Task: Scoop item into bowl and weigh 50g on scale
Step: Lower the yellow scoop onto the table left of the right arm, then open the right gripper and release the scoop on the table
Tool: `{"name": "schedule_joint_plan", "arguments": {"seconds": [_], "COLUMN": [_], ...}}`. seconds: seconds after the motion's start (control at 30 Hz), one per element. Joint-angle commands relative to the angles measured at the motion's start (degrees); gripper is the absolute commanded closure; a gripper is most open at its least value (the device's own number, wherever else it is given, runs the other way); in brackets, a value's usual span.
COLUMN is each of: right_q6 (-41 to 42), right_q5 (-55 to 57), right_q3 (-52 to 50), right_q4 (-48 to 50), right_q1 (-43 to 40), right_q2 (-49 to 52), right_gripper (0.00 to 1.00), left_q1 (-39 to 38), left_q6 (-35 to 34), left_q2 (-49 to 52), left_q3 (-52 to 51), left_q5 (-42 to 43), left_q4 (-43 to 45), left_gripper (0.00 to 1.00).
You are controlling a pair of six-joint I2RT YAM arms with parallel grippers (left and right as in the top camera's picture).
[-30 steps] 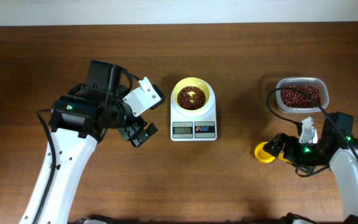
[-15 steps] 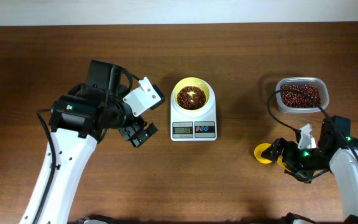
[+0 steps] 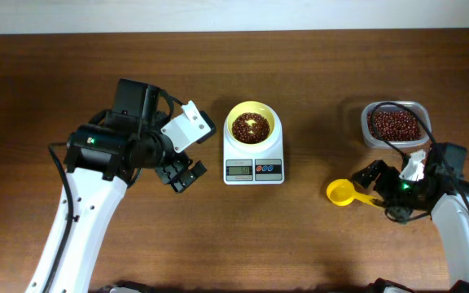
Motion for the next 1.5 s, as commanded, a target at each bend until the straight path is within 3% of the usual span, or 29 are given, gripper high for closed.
{"name": "schedule_joint_plan", "arguments": {"seconds": [0.0,0.23,0.37,0.5,0.6,0.73,0.9,1.23,1.47], "right_q6": [-13.11,-36.7,-43.76,-43.25,-42.49,-42.53,-42.51,-42.25,-36.52], "right_q5": [-1.42,-4.48,-4.44,-4.46,-7.65,-9.31,-5.49,-11.17,-14.14], "right_q3": [0.07,0.07,0.07,0.07,0.07,0.07,-0.59,-9.18,-9.25], "right_q4": [-1.14,2.86,6.73,2.12,7.21,15.5,15.45,15.45,15.45], "right_q1": [0.26,0.26,0.26,0.26,0.26,4.28,10.27,10.38,10.45], "right_q2": [0.2,-4.24,-7.19,-7.43,-8.79,-15.63,-22.88,-38.53,-38.93], "right_gripper": [0.01,0.01,0.01,0.01,0.01,0.01,0.01,0.01,0.01], "left_q1": [-0.07,-0.07,-0.07,-0.07,-0.07,-0.07,-0.07,-0.07,-0.07], "left_q6": [0.5,0.48,0.5,0.5,0.48,0.48,0.48,0.48,0.48], "left_q2": [-0.2,-0.2,-0.2,-0.2,-0.2,-0.2,-0.2,-0.2,-0.2], "left_q3": [0.0,0.0,0.0,0.0,0.0,0.0,0.0,0.0,0.0], "left_q5": [0.0,-0.02,-0.02,-0.02,-0.02,-0.02,-0.02,-0.02,-0.02], "left_q4": [-0.07,-0.07,-0.07,-0.07,-0.07,-0.07,-0.07,-0.07,-0.07], "left_gripper": [0.01,0.01,0.01,0.01,0.01,0.01,0.01,0.01,0.01]}}
